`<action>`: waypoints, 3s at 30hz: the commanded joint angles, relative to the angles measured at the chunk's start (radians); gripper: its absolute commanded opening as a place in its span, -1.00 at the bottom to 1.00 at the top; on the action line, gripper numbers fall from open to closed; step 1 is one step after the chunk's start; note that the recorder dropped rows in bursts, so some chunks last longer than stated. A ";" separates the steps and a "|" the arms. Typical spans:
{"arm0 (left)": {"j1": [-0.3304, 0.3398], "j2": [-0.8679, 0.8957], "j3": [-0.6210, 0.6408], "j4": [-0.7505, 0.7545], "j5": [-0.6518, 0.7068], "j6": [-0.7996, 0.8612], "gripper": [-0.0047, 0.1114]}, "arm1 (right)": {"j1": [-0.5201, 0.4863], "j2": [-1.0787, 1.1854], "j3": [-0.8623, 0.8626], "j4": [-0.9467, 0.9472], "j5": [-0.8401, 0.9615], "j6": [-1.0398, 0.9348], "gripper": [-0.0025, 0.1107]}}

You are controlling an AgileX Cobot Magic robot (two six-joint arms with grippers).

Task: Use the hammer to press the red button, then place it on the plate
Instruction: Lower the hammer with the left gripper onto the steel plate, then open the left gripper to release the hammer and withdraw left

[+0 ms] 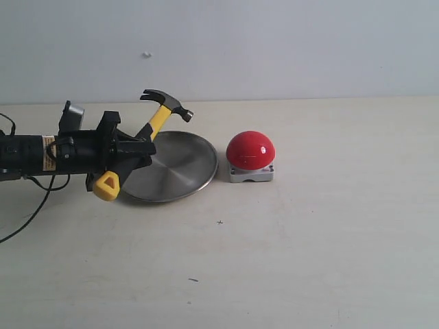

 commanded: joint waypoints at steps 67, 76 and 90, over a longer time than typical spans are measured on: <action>0.002 0.060 -0.083 0.153 -0.150 -0.176 0.22 | -0.001 -0.004 0.004 0.001 0.000 0.000 -0.96; 0.009 0.060 -0.083 0.190 -0.204 -0.176 0.23 | -0.001 -0.004 0.004 0.001 0.000 0.000 -0.96; 0.145 0.060 -0.083 0.157 -0.129 -0.176 0.23 | -0.001 -0.004 0.004 0.001 0.000 0.000 -0.96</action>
